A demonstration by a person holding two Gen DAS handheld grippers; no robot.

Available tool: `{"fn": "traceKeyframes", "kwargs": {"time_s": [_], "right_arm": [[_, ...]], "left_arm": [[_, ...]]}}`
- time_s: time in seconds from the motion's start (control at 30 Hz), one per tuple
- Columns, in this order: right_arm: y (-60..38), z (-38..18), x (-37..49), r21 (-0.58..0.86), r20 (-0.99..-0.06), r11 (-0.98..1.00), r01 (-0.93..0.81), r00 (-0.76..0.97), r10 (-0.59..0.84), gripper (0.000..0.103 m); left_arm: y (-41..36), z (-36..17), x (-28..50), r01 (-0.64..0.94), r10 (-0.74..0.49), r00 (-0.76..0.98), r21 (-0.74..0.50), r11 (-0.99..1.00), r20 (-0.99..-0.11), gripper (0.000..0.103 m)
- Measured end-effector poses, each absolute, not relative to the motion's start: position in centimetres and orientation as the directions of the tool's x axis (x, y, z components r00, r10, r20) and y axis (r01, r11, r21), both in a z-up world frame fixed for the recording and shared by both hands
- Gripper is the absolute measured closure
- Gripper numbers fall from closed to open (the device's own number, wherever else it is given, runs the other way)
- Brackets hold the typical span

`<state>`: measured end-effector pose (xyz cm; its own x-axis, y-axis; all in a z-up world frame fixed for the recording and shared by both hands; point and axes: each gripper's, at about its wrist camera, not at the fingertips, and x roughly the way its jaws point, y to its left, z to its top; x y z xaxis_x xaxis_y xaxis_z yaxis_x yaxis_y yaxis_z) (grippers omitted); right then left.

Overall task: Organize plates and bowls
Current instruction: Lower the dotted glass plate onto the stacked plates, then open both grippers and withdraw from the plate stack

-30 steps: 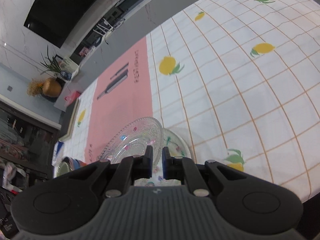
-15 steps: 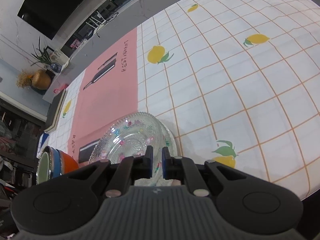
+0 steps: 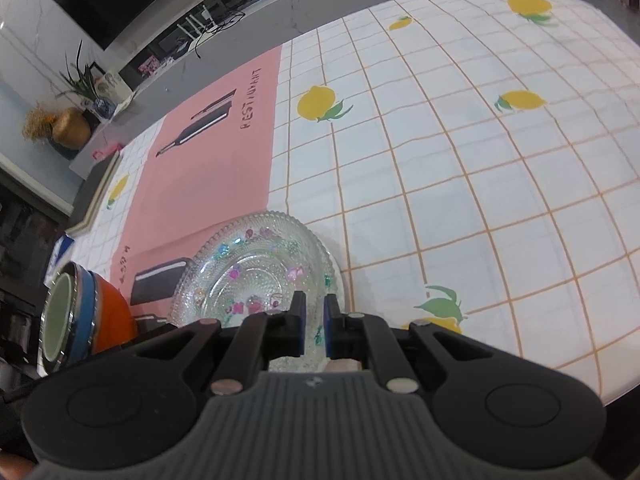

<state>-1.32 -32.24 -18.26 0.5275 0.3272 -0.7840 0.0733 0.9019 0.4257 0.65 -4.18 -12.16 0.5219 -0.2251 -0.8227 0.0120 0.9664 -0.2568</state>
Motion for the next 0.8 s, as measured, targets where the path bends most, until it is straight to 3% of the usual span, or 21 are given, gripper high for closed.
{"fn": "traceKeyframes", "kwargs": {"time_s": [0.43, 0.67, 0.8], "right_arm": [[-29.5, -18.0, -1.1, 0.209, -0.842, 0.978, -0.010, 0.506, 0.185, 0.095], [-29.3, -17.6, -1.0, 0.167, -0.843, 0.986, -0.017, 0.516, 0.152, 0.093], [-29.4, -16.8, -1.1, 0.163, -0.835, 0.986, -0.017, 0.530, 0.147, 0.074]], "left_arm": [[-4.6, -11.9, 0.7, 0.029, -0.216, 0.518, -0.234, 0.972, -0.828, 0.093], [-4.5, -11.7, 0.6, 0.037, -0.211, 0.520, -0.225, 0.974, -0.828, 0.092], [-4.5, -11.0, 0.6, 0.072, -0.215, 0.540, -0.211, 0.975, -0.814, 0.080]]}}
